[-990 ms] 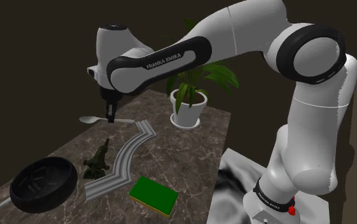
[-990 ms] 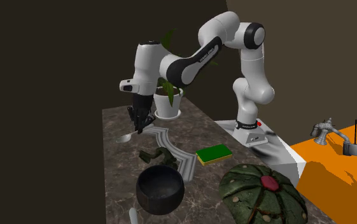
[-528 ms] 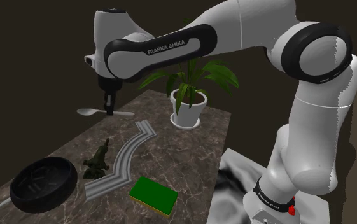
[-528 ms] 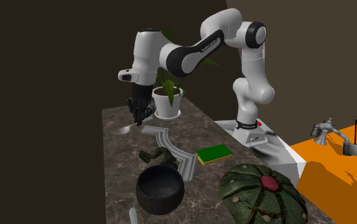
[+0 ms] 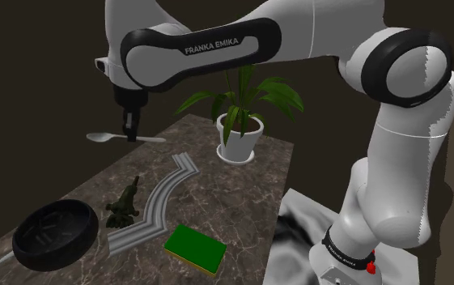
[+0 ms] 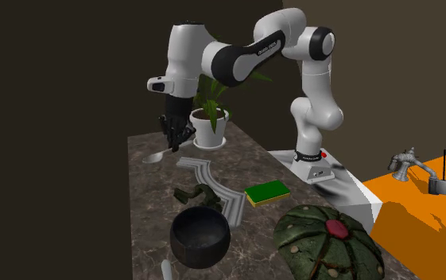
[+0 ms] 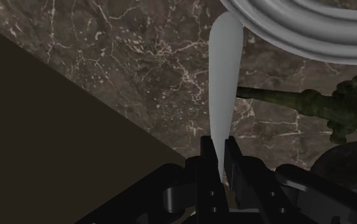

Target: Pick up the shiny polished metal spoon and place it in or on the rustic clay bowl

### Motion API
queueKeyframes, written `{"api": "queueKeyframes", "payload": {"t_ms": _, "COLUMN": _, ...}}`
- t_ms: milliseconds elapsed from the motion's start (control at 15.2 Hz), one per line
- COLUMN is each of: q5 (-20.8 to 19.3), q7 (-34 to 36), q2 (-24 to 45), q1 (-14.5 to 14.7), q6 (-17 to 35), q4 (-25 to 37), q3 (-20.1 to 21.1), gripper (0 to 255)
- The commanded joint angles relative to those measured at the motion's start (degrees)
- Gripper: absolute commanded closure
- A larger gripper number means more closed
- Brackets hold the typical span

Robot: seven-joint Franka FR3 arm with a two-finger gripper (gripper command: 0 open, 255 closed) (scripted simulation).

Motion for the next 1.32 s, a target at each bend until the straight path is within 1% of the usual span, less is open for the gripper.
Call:
{"api": "queueKeyframes", "payload": {"t_ms": 0, "q5": -0.8, "q7": 2.6, "q2": 0.6, "q1": 1.6, "q6": -0.5, "q4": 0.8, "q3": 0.8, "gripper": 255}}
{"api": "queueKeyframes", "payload": {"t_ms": 264, "q5": -2.4, "q7": 7.8, "q2": 2.8, "q1": 5.1, "q6": -2.3, "q4": 4.2, "q3": 2.4, "gripper": 255}}
{"api": "queueKeyframes", "payload": {"t_ms": 528, "q5": -4.1, "q7": 12.8, "q2": 5.9, "q1": 8.7, "q6": -4.7, "q4": 9.1, "q3": 3.8, "gripper": 255}}
{"api": "queueKeyframes", "payload": {"t_ms": 792, "q5": -5.9, "q7": 17.4, "q2": 10.1, "q1": 12.7, "q6": -7.8, "q4": 15.6, "q3": 4.8, "gripper": 255}}
{"api": "queueKeyframes", "payload": {"t_ms": 1056, "q5": -7.7, "q7": 21.2, "q2": 15.4, "q1": 17.0, "q6": -11.6, "q4": 23.9, "q3": 5.4, "gripper": 255}}
{"api": "queueKeyframes", "payload": {"t_ms": 1254, "q5": -7.7, "q7": 21.6, "q2": 15.2, "q1": 16.8, "q6": -9.2, "q4": 21.2, "q3": 5.4, "gripper": 255}}
